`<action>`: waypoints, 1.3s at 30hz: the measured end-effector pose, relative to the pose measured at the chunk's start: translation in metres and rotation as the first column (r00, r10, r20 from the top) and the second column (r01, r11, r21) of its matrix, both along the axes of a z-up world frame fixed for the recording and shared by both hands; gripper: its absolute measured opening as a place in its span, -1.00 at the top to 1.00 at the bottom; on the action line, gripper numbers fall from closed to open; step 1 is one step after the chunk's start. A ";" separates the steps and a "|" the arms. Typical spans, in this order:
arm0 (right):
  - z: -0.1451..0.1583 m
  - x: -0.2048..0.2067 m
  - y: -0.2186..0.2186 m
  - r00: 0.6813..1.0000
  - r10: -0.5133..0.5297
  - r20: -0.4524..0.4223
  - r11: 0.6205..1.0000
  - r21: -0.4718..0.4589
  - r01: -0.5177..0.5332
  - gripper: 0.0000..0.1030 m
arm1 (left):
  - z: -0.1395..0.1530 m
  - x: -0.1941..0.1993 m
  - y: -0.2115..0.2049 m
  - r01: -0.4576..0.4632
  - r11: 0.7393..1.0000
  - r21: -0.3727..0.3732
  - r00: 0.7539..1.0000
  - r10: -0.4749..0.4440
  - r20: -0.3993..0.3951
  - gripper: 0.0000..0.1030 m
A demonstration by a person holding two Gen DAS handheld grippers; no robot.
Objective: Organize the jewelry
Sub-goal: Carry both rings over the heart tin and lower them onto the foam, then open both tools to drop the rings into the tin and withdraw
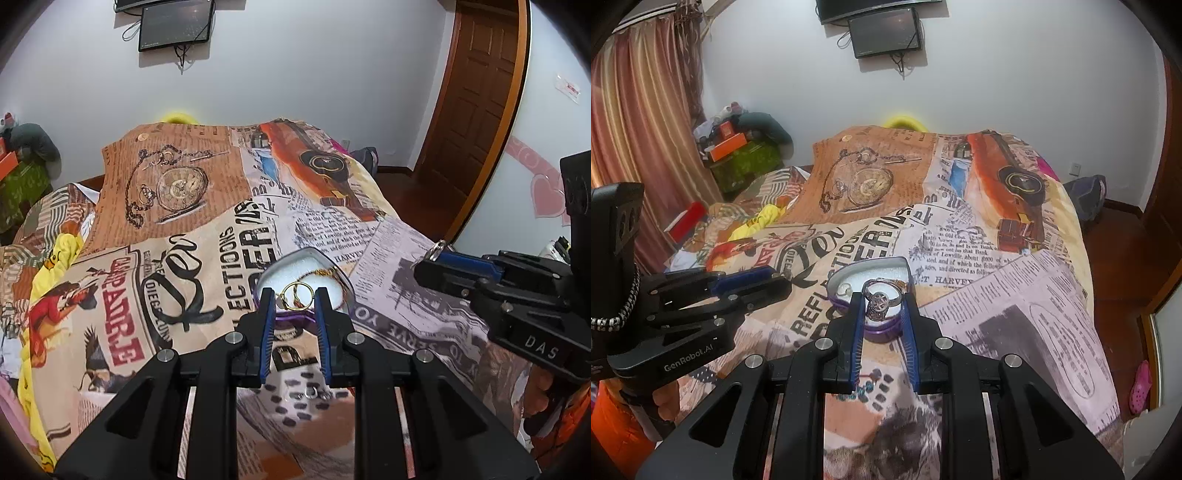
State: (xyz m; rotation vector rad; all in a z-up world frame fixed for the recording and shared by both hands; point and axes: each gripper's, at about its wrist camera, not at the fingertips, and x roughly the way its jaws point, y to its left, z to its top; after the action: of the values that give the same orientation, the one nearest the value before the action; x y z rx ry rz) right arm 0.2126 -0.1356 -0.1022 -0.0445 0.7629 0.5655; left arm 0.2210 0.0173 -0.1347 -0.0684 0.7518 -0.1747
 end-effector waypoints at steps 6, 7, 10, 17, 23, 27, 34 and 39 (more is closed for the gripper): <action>-0.007 0.011 0.007 1.000 0.009 -0.011 1.000 0.001 -0.009 0.66 | -0.005 0.016 0.003 -0.001 1.000 0.002 1.000 0.001 -0.001 0.61; -0.009 0.014 0.009 1.000 0.011 -0.015 1.000 0.002 -0.011 0.66 | -0.007 0.020 0.004 -0.001 1.000 0.002 1.000 0.001 -0.003 0.61; -0.014 0.020 0.012 1.000 0.014 -0.025 1.000 0.002 -0.014 0.65 | -0.011 0.029 0.006 -0.001 1.000 0.004 1.000 0.001 -0.010 0.61; -0.034 0.042 0.022 0.997 0.026 -0.078 1.000 -0.016 -0.027 0.65 | -0.029 0.056 0.008 0.012 1.000 0.015 0.998 -0.011 -0.055 0.61; -0.047 0.054 0.030 0.993 0.048 -0.107 0.998 -0.042 -0.052 0.65 | -0.045 0.073 0.005 0.037 0.999 0.020 0.995 -0.035 -0.097 0.61; -0.055 0.057 0.033 0.992 0.055 -0.109 0.996 -0.067 -0.063 0.65 | -0.054 0.080 -0.001 0.054 0.998 0.036 0.992 -0.049 -0.116 0.61; -0.060 0.059 0.033 0.992 0.060 -0.112 0.995 -0.070 -0.069 0.65 | -0.061 0.085 -0.002 0.062 0.997 0.034 0.989 -0.057 -0.136 0.61; -0.062 0.059 0.037 0.991 0.077 -0.113 0.993 -0.079 -0.086 0.65 | -0.058 0.084 -0.001 0.053 0.998 0.038 0.990 -0.048 -0.131 0.61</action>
State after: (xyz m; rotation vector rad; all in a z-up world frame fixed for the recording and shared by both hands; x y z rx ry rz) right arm 0.2719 -0.0985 -0.1642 -0.1233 0.8949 0.6171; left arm 0.3049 0.0160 -0.1929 -0.0216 0.8869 -0.2045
